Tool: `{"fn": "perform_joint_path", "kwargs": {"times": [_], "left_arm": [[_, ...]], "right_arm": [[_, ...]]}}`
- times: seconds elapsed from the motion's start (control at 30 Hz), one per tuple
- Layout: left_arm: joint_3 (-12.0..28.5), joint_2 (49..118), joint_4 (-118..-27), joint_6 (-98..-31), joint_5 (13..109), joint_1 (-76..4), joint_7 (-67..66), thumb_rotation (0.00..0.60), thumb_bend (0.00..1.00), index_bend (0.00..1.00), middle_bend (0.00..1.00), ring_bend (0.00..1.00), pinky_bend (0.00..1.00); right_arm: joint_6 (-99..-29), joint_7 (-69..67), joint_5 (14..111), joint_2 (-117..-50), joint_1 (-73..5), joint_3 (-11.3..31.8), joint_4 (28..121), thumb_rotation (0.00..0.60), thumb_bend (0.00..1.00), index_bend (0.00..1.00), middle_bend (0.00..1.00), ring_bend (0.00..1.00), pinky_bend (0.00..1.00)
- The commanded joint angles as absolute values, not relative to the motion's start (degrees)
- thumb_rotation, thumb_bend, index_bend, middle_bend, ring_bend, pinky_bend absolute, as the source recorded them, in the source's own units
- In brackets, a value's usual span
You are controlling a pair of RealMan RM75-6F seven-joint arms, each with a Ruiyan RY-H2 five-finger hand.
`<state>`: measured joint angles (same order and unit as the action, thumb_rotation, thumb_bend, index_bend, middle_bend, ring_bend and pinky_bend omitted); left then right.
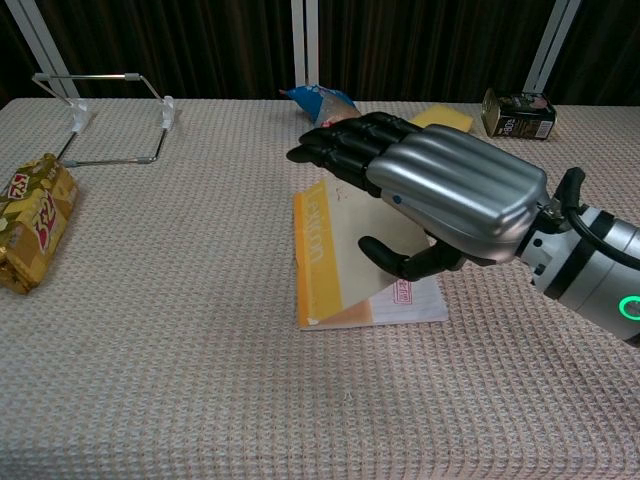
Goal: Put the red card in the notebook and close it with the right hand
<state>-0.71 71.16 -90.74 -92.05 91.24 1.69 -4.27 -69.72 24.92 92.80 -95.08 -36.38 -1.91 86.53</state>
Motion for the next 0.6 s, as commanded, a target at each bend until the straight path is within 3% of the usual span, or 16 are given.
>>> {"fn": "perform_joint_path", "kwargs": {"times": [0.03, 0.27, 0.4, 0.47, 0.53, 0.6], "left_arm": [[-0.72, 71.25, -90.69, -91.98, 91.42, 1.58, -4.26, 0.6, 0.04, 0.36, 0.31, 0.21, 0.23], [-0.32, 70.87, -90.9, -91.83, 91.51, 1.13, -4.28, 0.6, 0.04, 0.36, 0.31, 0.21, 0.23], [0.07, 70.54, -91.21, -92.05, 91.37, 0.99, -4.27, 0.6, 0.04, 0.36, 0.31, 0.21, 0.23], [0.19, 70.47, -91.29, -91.94, 91.21, 0.9, -4.28, 0.6, 0.04, 0.36, 0.31, 0.21, 0.23], [0.36, 70.46, -91.43, -91.77, 91.03, 0.73, -4.29, 0.6, 0.04, 0.36, 0.31, 0.21, 0.23], [0.51, 70.43, -91.72, -91.67, 90.99, 0.57, -4.23, 0.6, 0.04, 0.36, 0.31, 0.21, 0.23]], "right_arm": [[-66.76, 25.24, 89.87, -92.4, -34.89, -3.65, 87.0, 0.6, 0.49, 0.0, 0.0, 0.0, 0.0], [-71.21, 20.1, 90.49, -85.51, -31.05, -4.7, 88.47, 0.6, 0.49, 0.0, 0.0, 0.0, 0.0], [-75.52, 15.82, 89.14, -78.01, -27.37, -4.83, 91.54, 0.6, 0.46, 0.0, 0.04, 0.0, 0.0], [-77.12, 13.76, 88.72, -74.46, -25.68, -5.3, 92.41, 0.6, 0.35, 0.0, 0.04, 0.0, 0.0], [-78.61, 11.16, 88.7, -70.47, -23.84, -6.19, 92.82, 0.6, 0.11, 0.0, 0.05, 0.0, 0.0], [-81.43, 8.83, 88.55, -67.91, -21.35, -6.57, 92.42, 0.6, 0.02, 0.0, 0.04, 0.0, 0.0]]}}
